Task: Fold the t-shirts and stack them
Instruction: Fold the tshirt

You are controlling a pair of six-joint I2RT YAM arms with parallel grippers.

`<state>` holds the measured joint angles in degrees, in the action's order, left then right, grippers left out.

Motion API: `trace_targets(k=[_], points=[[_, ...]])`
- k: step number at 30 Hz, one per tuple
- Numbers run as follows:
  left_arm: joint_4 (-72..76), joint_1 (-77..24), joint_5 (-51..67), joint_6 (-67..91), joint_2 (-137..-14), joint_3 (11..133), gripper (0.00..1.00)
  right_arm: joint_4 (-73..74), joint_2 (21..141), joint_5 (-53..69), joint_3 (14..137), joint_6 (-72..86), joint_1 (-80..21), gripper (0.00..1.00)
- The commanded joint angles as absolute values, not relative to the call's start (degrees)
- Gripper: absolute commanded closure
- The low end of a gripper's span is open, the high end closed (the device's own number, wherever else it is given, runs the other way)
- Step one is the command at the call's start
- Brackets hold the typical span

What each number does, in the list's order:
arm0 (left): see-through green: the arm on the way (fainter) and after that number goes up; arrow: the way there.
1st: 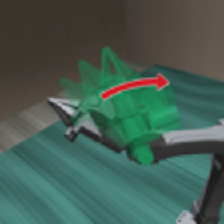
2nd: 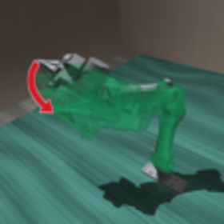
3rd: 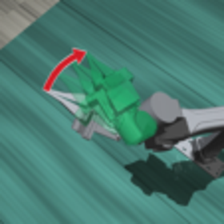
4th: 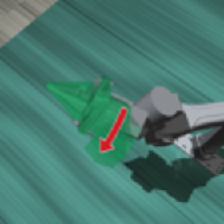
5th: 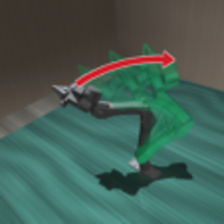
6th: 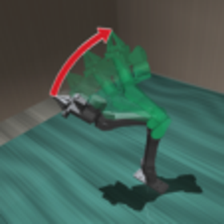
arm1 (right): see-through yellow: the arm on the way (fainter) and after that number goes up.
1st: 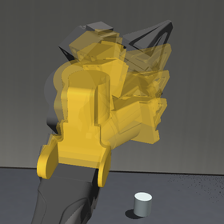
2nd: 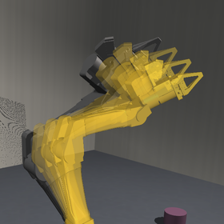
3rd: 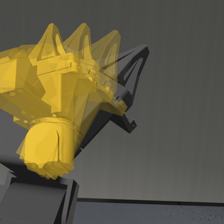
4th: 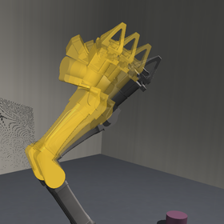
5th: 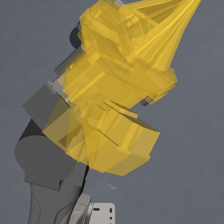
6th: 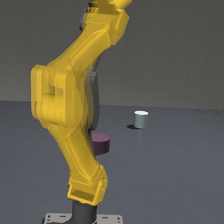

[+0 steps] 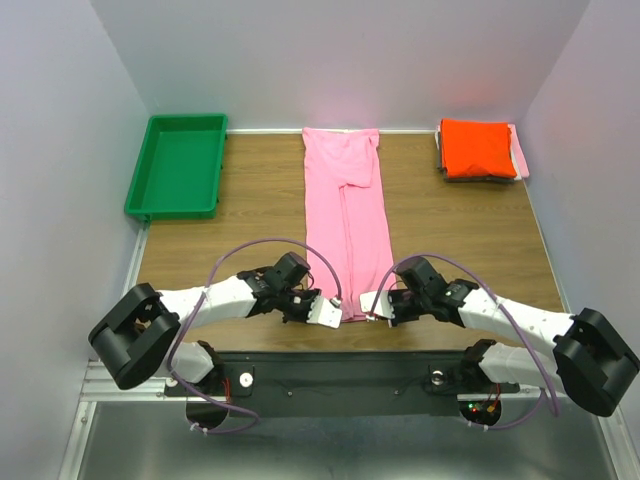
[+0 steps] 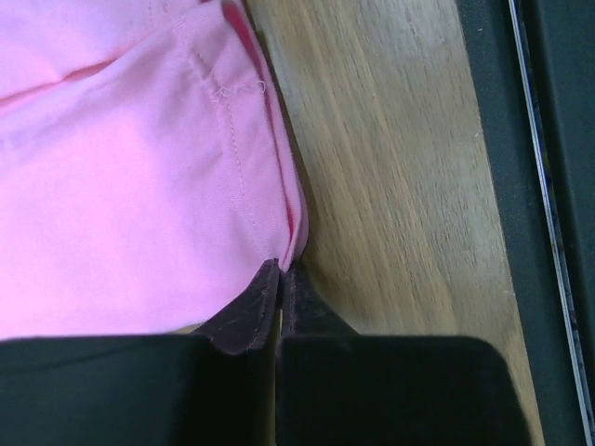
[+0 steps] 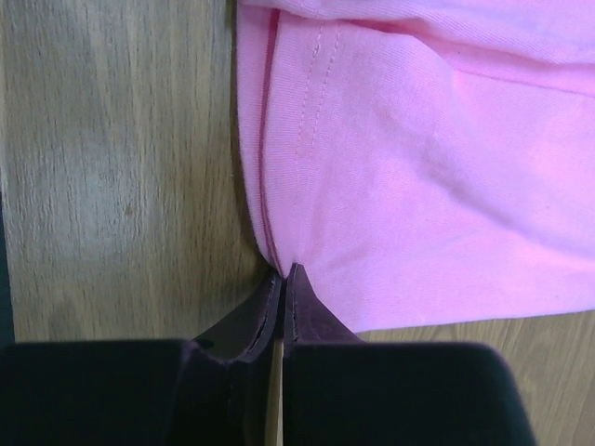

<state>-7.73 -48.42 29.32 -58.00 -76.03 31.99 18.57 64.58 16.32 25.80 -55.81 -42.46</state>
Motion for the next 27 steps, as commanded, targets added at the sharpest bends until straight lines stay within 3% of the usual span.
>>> trace_targets(k=[1,9,16,22,27], points=[[-12.3,-48.7,27.3,-57.9,-75.3,33.6,1.00,24.4,63.5,16.0,28.1,-56.4,-42.8,0.99],[-22.8,-48.7,34.4,-52.6,-71.9,42.7,1.00,37.7,65.6,19.8,40.0,-51.2,-42.9,0.99],[-28.5,-49.7,38.6,-49.9,-66.7,43.9,1.00,47.7,59.5,21.4,43.8,-47.1,-48.0,0.99],[-29.7,-53.3,37.2,-49.5,-61.6,43.8,1.00,47.9,57.6,21.3,45.7,-38.5,-52.2,0.99],[-29.9,-51.0,35.4,-49.3,-62.1,45.1,1.00,44.6,57.9,12.9,45.1,-39.9,-52.0,0.99]])
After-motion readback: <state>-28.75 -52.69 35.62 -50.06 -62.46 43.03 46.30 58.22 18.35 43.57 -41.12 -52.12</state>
